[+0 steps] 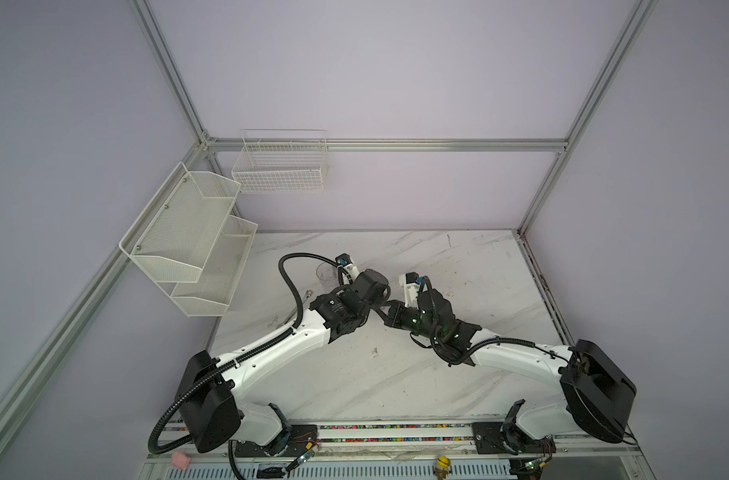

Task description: Unlock with the key

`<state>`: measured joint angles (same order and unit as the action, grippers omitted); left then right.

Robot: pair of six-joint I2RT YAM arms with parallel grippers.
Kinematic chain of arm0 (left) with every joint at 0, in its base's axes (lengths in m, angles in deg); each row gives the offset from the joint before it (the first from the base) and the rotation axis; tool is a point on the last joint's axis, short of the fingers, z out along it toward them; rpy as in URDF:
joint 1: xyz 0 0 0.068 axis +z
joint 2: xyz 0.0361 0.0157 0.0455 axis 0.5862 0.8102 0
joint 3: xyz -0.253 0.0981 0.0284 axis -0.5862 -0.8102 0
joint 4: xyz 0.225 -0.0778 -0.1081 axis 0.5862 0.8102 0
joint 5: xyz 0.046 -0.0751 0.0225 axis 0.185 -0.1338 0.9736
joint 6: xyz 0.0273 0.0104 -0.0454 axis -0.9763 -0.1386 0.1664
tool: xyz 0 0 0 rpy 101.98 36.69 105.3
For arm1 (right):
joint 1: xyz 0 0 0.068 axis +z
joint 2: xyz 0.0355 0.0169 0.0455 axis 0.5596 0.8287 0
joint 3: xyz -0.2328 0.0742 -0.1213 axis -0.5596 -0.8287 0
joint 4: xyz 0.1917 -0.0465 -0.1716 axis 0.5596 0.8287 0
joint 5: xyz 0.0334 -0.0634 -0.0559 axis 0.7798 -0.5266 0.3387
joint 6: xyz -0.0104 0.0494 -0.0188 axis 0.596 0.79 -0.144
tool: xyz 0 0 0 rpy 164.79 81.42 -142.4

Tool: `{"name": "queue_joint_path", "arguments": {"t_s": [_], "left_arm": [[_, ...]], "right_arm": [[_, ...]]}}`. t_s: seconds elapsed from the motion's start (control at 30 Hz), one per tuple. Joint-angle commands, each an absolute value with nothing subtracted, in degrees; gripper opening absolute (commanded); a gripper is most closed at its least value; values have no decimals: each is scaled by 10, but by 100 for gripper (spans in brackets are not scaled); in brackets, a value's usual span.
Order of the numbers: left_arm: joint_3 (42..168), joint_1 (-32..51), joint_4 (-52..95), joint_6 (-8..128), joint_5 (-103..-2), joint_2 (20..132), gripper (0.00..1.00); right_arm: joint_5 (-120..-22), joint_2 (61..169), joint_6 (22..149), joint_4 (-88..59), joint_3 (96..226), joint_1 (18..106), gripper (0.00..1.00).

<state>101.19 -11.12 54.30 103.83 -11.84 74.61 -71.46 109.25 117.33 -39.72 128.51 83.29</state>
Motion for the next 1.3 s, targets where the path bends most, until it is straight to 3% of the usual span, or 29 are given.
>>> {"name": "queue_joint_path", "arguments": {"t_s": [0.0, 0.87, 1.27], "left_arm": [[1052, -119, 558, 1026, -118, 743, 0], [1051, -121, 559, 1039, -134, 754, 0], [1034, -150, 585, 1038, -63, 724, 0]], "right_arm": [[-756, 1074, 1168, -399, 1307, 830, 0], [-768, 1105, 1197, -396, 1309, 835, 0], [-774, 1067, 1214, -393, 1323, 826, 0]]}}
